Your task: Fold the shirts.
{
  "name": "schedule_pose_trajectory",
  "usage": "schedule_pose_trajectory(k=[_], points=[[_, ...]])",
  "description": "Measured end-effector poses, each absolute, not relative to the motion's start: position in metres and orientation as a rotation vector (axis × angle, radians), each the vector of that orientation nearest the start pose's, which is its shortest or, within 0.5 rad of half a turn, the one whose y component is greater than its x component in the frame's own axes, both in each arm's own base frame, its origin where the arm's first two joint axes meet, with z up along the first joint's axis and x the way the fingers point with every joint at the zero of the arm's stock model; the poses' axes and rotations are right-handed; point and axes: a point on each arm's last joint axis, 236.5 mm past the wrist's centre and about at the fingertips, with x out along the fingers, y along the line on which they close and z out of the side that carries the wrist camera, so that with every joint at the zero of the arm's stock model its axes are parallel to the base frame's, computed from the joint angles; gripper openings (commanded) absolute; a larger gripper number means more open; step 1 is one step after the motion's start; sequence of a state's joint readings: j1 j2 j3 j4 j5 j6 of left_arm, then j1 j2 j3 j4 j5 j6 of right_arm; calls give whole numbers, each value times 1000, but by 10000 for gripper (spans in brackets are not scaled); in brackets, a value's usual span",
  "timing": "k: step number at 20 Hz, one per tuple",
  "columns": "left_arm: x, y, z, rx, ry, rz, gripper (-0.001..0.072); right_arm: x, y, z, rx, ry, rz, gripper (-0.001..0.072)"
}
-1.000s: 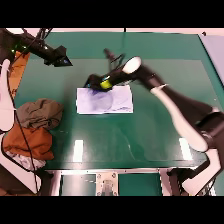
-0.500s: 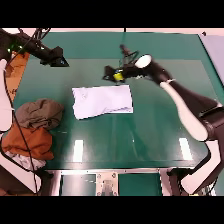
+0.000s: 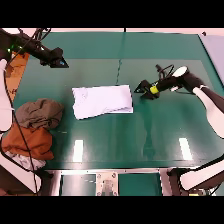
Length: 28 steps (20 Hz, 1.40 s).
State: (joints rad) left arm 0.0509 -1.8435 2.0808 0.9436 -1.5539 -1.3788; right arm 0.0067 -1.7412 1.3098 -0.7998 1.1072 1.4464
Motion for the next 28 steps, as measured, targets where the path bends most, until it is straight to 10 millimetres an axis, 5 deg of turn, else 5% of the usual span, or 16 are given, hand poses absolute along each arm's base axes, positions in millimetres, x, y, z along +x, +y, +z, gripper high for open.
schedule_pose_trajectory(k=[4, 5, 6, 7, 10, 12, 15, 19, 23, 26, 28], points=[[506, -104, 91, -258, 1200, -554, 23, 429, 206, -88, 810, 1439, 523, 541], [508, -98, 87, -240, 1202, -527, 23, 431, 217, -88, 816, 1427, 548, 381], [510, -91, 84, -224, 1204, -498, 23, 434, 227, -89, 809, 1412, 567, 129], [513, -83, 81, -207, 1205, -459, 23, 439, 233, -87, 798, 1393, 580, 16], [519, -66, 75, -180, 1208, -375, 23, 467, 243, -53, 815, 1287, 640, 13], [520, -60, 73, -171, 1209, -349, 23, 491, 225, -16, 824, 1183, 642, 13], [519, -56, 71, -162, 1217, -331, 23, 517, 151, 39, 785, 1028, 546, 13], [518, -54, 70, -155, 1224, -324, 23, 501, -14, 83, 730, 906, 196, 14], [518, -54, 69, -153, 1227, -324, 24, 420, -178, 80, 799, 843, -215, 14], [518, -54, 69, -151, 1227, -325, 24, 337, -260, 55, 920, 795, -485, 14], [517, -58, 70, -148, 1226, -331, 24, 278, -294, 35, 1009, 745, -649, 14]])
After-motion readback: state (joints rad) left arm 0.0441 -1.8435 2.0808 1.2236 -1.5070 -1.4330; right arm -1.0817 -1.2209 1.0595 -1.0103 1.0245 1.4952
